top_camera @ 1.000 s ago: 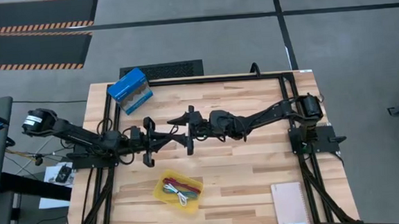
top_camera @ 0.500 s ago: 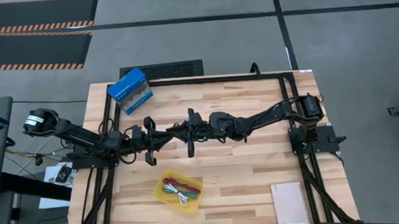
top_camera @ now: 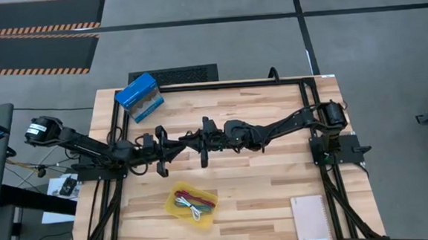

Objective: Pick and place USB-C Cables
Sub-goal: Put the black charger cable into the yellow transparent bin

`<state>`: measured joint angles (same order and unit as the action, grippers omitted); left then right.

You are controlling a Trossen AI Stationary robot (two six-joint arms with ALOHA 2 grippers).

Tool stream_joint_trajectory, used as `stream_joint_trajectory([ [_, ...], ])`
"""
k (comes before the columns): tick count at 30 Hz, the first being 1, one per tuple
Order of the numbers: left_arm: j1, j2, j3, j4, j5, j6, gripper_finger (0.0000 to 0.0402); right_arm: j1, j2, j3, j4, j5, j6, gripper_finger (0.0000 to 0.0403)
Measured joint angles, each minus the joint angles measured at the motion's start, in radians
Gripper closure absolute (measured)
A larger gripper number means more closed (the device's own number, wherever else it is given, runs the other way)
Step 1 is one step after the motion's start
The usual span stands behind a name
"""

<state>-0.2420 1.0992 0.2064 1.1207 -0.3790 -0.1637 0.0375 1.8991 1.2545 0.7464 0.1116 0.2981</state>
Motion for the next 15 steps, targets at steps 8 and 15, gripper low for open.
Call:
stream_joint_trajectory([
  [8,-0.001,0.0,-0.002,-0.078,0.009,-0.03,0.0254,-0.013,-0.087,0.003,-0.095,0.047,-0.016,0.0384],
  [15,-0.001,0.0,-0.002,-0.137,0.007,-0.097,0.0202,-0.021,-0.204,0.003,-0.279,0.059,-0.042,0.0384],
])
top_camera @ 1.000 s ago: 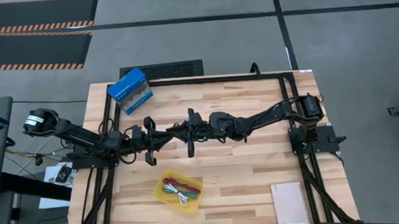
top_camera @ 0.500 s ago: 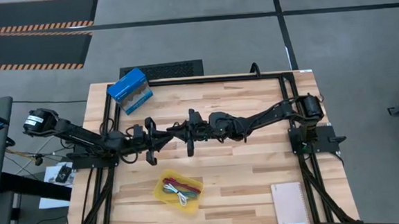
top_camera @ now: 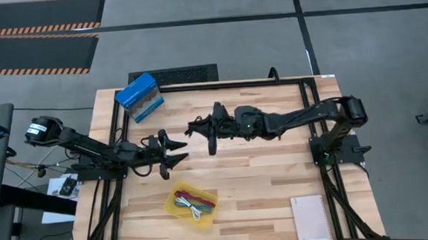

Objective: Pick and place USB-C Cables
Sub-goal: Put the black charger cable into the yellow transparent bin

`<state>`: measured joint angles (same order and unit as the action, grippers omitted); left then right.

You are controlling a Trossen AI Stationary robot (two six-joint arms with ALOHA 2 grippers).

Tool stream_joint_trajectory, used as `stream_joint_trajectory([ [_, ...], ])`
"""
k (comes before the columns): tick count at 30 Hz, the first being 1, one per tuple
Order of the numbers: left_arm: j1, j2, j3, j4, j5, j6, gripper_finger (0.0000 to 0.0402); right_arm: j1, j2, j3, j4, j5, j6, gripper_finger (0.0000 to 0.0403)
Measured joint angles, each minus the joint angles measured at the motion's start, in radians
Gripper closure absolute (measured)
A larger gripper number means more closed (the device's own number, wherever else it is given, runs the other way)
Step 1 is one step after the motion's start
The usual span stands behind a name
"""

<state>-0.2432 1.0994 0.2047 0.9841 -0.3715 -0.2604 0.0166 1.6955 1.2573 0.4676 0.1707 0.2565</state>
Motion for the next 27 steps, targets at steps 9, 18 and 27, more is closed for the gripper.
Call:
stream_joint_trajectory([
  [9,0.001,-0.073,0.0,-0.189,-0.106,-0.095,0.0219,0.066,-0.115,-0.001,-0.4,-0.001,0.101,0.0384],
  [18,0.001,-0.285,0.0,-0.402,-0.149,-0.109,0.026,0.189,-0.001,0.004,-0.472,-0.016,0.238,0.0385],
  [27,0.001,-0.481,0.0,-0.645,-0.15,-0.152,0.0285,0.239,0.206,0.217,-0.635,-0.068,0.266,0.0385],
])
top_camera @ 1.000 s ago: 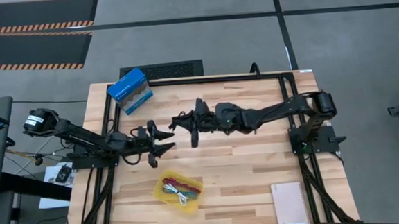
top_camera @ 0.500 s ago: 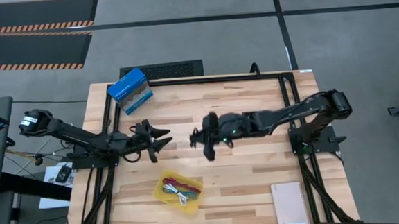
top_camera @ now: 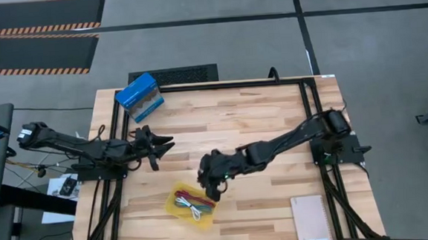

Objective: Pick and place USB-C Cables
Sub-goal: Put the black charger cable into the yellow transparent bin

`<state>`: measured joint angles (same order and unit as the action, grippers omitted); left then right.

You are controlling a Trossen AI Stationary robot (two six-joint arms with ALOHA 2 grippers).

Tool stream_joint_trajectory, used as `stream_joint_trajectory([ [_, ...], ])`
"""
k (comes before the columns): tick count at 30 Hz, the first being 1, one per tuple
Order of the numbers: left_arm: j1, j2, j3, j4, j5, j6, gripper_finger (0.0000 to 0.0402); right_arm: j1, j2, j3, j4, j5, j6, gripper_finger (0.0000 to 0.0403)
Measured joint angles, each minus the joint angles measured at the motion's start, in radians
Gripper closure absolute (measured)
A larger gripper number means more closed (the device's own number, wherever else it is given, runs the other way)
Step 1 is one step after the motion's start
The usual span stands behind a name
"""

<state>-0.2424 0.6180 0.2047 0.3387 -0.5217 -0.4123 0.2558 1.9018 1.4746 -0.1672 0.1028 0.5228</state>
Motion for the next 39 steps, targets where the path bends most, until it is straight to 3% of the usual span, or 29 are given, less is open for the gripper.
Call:
stream_joint_trajectory([
  [7,0.0,-0.054,0.0,-0.062,-0.012,-0.018,0.0288,0.018,0.145,0.221,-0.2,-0.099,-0.015,0.0385],
  [14,0.0,-0.054,0.0,-0.107,-0.015,-0.045,0.0288,0.034,0.259,0.385,-0.252,-0.184,-0.045,0.0384],
  [25,0.0,-0.054,0.0,-0.142,-0.016,-0.075,0.0288,0.039,0.406,0.456,-0.336,-0.261,-0.044,0.0382],
  [39,0.0,-0.054,0.0,-0.148,-0.017,-0.075,0.0288,0.028,0.413,0.458,-0.337,-0.259,-0.053,0.0346],
])
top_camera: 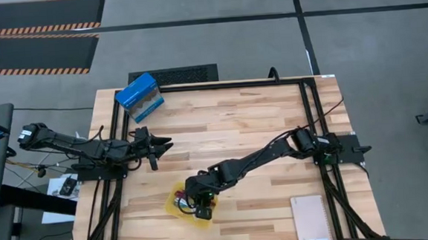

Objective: Pick and place USB-C Cables
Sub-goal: Put the black charger cable into the yellow transparent bin, then return to Home Position

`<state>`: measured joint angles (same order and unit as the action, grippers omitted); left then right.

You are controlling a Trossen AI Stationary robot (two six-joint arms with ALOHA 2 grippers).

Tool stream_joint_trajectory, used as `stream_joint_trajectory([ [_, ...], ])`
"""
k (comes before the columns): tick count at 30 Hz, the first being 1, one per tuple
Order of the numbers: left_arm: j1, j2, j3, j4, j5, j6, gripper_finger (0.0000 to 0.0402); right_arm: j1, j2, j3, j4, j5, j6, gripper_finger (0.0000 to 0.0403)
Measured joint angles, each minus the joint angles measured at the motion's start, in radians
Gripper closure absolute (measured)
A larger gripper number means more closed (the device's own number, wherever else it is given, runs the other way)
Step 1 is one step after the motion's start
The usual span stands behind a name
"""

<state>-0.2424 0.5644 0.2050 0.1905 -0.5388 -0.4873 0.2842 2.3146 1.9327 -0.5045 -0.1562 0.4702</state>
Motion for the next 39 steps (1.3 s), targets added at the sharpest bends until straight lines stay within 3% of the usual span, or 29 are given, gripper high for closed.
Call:
stream_joint_trajectory([
  [23,0.0,-0.01,0.0,0.0,0.001,-0.008,0.0288,-0.019,-0.023,0.021,0.001,0.0,-0.047,0.0199],
  [29,0.0,-0.063,0.043,0.003,0.0,0.042,0.0288,-0.036,-0.18,0.048,-0.042,0.041,-0.249,0.0194],
  [34,0.0,-0.142,0.089,-0.02,0.033,0.144,0.0288,-0.034,-0.384,0.046,-0.123,0.165,-0.413,0.0197],
  [39,0.0,-0.246,0.118,-0.163,0.021,0.185,0.0288,-0.032,-0.614,-0.061,-0.134,0.276,-0.474,0.0196],
])
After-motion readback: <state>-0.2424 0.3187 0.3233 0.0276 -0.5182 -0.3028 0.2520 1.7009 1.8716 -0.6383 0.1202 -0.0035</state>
